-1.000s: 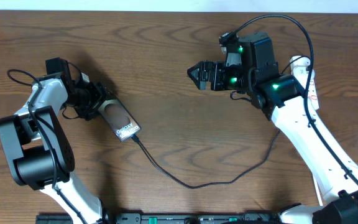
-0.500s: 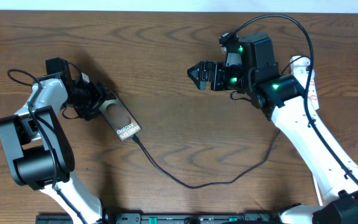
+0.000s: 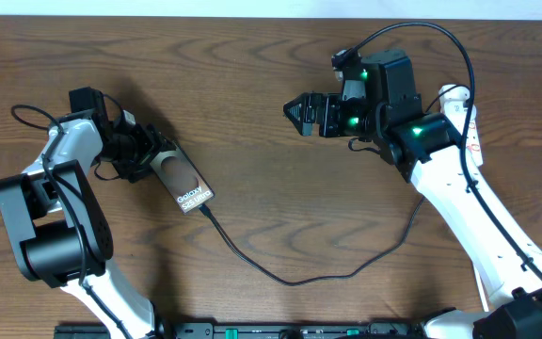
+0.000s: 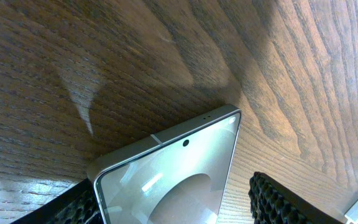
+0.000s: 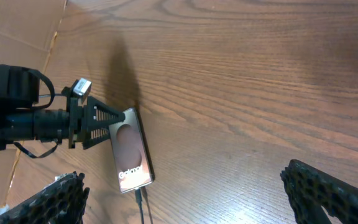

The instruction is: Plug charger to phone and switch on socket

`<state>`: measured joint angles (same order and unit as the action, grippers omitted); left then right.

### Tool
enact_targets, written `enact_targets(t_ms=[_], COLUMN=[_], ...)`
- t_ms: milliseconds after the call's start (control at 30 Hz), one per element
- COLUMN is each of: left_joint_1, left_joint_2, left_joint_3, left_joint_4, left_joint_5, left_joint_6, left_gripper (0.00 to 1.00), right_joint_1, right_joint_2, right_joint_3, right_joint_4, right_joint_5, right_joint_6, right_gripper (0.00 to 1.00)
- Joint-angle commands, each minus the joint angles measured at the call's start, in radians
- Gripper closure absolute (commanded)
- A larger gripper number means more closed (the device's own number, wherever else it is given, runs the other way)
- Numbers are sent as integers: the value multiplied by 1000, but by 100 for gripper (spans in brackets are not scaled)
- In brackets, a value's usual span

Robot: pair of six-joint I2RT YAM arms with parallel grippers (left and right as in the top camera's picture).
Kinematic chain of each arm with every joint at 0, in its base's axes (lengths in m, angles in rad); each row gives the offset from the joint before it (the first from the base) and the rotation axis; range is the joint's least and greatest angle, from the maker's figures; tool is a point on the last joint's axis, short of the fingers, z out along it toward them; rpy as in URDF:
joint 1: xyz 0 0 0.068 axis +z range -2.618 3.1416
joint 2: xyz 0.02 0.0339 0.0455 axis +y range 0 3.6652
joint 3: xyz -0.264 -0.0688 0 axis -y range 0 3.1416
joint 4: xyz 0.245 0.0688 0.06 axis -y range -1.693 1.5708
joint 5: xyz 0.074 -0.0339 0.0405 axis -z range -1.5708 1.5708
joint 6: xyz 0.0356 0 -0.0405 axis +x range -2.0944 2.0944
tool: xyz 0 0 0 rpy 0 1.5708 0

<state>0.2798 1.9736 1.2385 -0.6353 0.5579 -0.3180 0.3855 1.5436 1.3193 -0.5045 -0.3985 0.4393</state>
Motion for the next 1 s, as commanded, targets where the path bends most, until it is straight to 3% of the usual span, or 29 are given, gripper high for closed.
enact_targets(t_ms=[0,967], left_joint_1=[5,5], left_joint_2=[41,41], left_joint_3=[-24,-24], left_joint_4=[-23,-56], left_joint_5=[-81,-108], left_joint_6=[-9,-16], left_gripper=[27,27], right_joint_1=[7,7], right_joint_2=[-12,-12], right_joint_3=[12,12], right_joint_4=[-1,-2], right_joint_5=[8,8], right_joint_6=[-10,-10], right_gripper=[0,1])
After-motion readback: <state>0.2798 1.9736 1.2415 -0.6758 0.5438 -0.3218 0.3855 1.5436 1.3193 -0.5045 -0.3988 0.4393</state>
